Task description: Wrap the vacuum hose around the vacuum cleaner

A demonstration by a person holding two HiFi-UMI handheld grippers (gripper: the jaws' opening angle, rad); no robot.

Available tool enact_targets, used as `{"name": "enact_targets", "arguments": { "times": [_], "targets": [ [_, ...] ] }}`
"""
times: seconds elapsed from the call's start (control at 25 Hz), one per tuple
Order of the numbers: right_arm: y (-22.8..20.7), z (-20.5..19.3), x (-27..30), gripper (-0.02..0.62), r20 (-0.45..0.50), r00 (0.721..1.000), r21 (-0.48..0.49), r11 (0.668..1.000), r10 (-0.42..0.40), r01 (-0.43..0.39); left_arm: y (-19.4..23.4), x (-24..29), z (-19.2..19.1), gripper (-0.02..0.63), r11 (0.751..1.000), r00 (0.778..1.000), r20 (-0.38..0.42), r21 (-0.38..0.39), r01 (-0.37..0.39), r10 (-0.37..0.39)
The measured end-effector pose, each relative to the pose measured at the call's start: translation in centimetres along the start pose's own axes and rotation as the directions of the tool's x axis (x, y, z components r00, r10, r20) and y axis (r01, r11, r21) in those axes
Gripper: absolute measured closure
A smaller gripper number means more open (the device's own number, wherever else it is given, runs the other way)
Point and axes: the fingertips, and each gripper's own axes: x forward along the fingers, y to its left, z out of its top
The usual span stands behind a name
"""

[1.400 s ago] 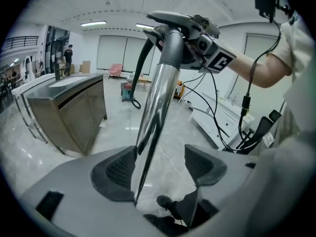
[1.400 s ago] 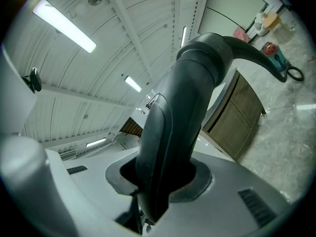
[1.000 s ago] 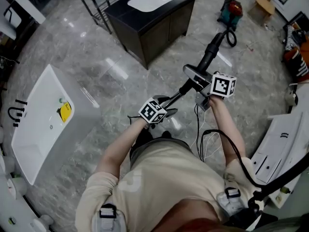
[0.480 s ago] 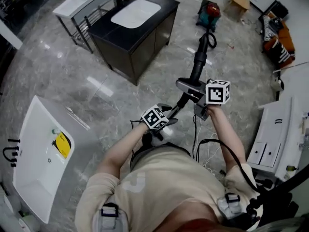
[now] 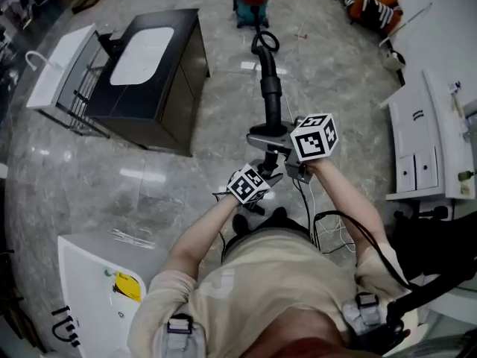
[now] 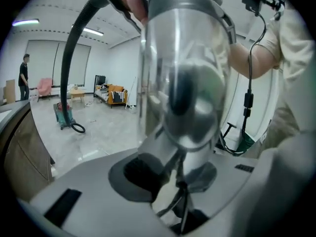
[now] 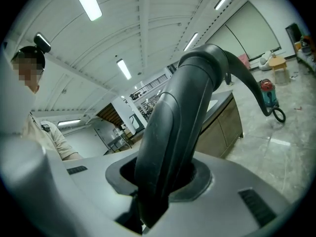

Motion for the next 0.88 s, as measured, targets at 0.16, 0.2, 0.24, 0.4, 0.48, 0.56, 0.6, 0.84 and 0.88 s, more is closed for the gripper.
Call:
{"name": "enact_targets", "arguments": {
  "times": [0.16,0.2,0.24,0.4,0.48,0.56,0.6,0.84,0.88],
  "targets": [
    [-1.7,1.1,-1.9,0.488,0.067,0.998,-0.018,1.0,-0.019,0.02,0.1,2.8,2.1,0.476,1.0,1.0,-0.012,0.017,0.004,-0.004],
    [-2.0,1.2,-2.6,0.491,0.076,0.997,-0.027,0.999,-0.018,0.02,-0.2,3.7,2.7,0.475,0.999,0.999,-0.03,0.035,0.025,-0.024],
    [-2.4,1.3,-3.5,0.508,0.081,0.997,-0.039,0.999,-0.017,0.02,-0.7,4.8,3.4,0.474,0.997,0.998,-0.047,0.055,0.047,-0.044],
    [-3.2,1.4,-6.9,0.518,0.053,0.998,-0.113,0.994,0.013,-0.007,-1.3,8.9,6.5,0.459,0.997,0.999,-0.036,0.076,0.031,-0.029],
    [-3.4,1.7,-8.8,0.518,0.031,0.999,-0.149,0.988,0.04,-0.035,-1.1,10.6,8.6,0.459,0.998,1.0,0.002,0.07,-0.011,0.011],
    [-3.7,2.1,-10.7,0.518,0.011,0.998,-0.182,0.982,0.06,-0.057,-0.9,12.3,10.7,0.46,0.996,0.998,0.028,0.069,-0.056,0.054],
    [-3.9,2.3,-11.7,0.517,0.004,0.998,-0.196,0.979,0.065,-0.063,-0.7,13.1,11.7,0.462,0.994,0.996,0.038,0.07,-0.08,0.078],
    [-6.3,3.8,-17.1,0.517,0.015,0.999,-0.264,0.964,0.031,-0.026,-0.1,17.6,16.4,0.477,0.986,0.989,0.057,0.082,-0.142,0.137],
    [-6.8,3.9,-17.7,0.515,0.024,1.0,-0.263,0.965,0.017,-0.01,-0.3,18.2,16.8,0.477,0.987,0.99,0.052,0.087,-0.133,0.129]
  ]
}}
